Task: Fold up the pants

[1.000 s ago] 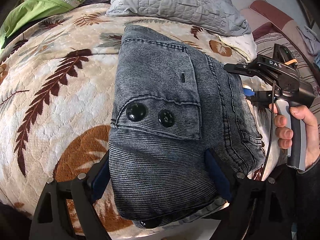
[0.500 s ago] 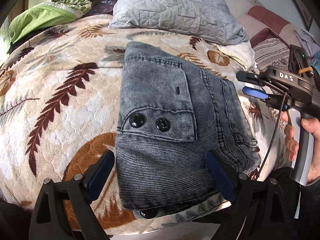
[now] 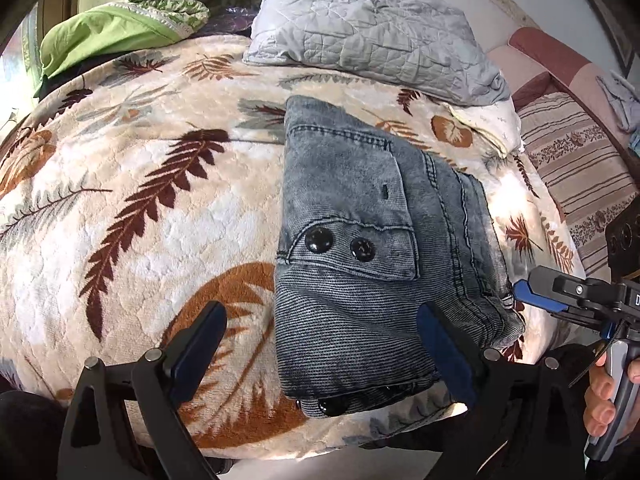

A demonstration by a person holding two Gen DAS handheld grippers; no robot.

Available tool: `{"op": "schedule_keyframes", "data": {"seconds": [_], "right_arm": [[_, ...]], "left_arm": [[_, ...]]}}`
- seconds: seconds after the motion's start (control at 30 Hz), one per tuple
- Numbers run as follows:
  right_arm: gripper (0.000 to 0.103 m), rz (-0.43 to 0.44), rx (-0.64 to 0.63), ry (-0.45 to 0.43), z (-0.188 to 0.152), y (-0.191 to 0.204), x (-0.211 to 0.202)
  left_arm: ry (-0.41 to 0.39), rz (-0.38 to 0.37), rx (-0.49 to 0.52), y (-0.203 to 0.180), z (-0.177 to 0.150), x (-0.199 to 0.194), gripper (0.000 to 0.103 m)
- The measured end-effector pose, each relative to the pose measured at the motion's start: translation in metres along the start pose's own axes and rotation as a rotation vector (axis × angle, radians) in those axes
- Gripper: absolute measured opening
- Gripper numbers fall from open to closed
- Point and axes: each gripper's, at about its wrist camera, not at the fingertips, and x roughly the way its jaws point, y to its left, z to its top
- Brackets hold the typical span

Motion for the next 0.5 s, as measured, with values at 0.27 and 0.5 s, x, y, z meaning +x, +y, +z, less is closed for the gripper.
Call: {"op": "schedule_keyframes", "data": {"seconds": [0.27, 0.5], "right_arm": [[0.062, 0.025, 0.031, 0.036, -0.01, -0.009, 0.009], [0.065, -0.026, 0.056, -0.029, 0.025, -0.03, -0.008]], "left_arm": [[0.035, -0.009, -0.021, 0.009, 0.0, 0.004, 0.098], [0.023, -0.217, -0.222, 0.049, 0.027, 0.004, 0.098]]}}
